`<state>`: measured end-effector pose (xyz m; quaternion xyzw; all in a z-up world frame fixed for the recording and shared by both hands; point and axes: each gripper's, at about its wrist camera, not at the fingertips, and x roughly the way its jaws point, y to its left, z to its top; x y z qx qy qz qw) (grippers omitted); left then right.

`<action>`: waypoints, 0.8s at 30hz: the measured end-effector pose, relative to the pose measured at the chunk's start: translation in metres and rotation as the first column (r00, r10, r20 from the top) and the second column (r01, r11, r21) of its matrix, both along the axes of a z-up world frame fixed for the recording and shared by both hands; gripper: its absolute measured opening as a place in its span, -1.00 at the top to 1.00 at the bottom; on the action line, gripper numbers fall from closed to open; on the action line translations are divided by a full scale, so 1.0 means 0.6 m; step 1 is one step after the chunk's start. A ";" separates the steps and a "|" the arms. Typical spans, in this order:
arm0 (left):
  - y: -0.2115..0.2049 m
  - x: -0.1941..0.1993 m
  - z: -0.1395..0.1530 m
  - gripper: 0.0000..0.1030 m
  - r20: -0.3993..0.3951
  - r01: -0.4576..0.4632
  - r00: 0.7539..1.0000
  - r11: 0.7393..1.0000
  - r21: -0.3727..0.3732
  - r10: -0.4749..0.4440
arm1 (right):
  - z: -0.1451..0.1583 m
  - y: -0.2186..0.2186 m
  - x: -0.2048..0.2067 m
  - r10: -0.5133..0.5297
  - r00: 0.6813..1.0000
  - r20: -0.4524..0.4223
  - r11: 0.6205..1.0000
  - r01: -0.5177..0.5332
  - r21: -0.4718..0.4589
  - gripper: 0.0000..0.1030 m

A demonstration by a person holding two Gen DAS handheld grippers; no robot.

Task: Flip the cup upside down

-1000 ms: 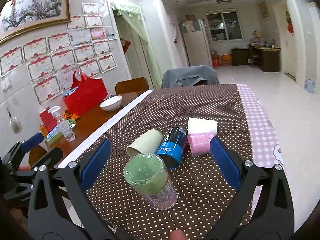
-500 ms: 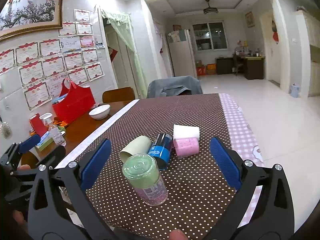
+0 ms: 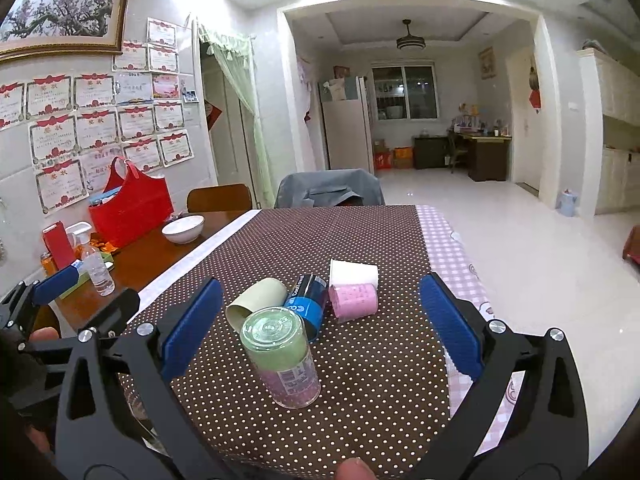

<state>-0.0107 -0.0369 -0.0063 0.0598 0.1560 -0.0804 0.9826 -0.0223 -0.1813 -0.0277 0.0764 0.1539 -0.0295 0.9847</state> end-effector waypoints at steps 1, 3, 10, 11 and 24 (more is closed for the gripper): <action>0.001 -0.001 0.000 -0.85 0.001 -0.002 1.000 1.000 -0.001 0.002 | 0.000 0.000 0.000 -0.001 1.000 0.000 1.000 0.001 -0.002 -0.88; 0.002 -0.003 0.002 -0.85 0.003 -0.009 1.000 1.000 -0.005 0.009 | -0.001 0.001 0.000 -0.003 1.000 0.001 1.000 0.003 -0.005 -0.88; 0.002 -0.002 0.003 -0.85 0.002 -0.007 1.000 1.000 -0.009 0.007 | -0.001 -0.002 -0.002 -0.008 1.000 0.005 1.000 0.008 -0.005 -0.88; 0.003 -0.002 0.003 -0.85 0.001 -0.006 1.000 1.000 -0.009 0.006 | -0.001 -0.002 -0.003 -0.009 1.000 0.005 1.000 0.009 -0.006 -0.88; 0.002 -0.002 0.003 -0.85 0.007 -0.013 1.000 1.000 -0.012 0.014 | -0.002 -0.002 0.002 0.001 1.000 -0.005 1.000 -0.001 -0.005 -0.88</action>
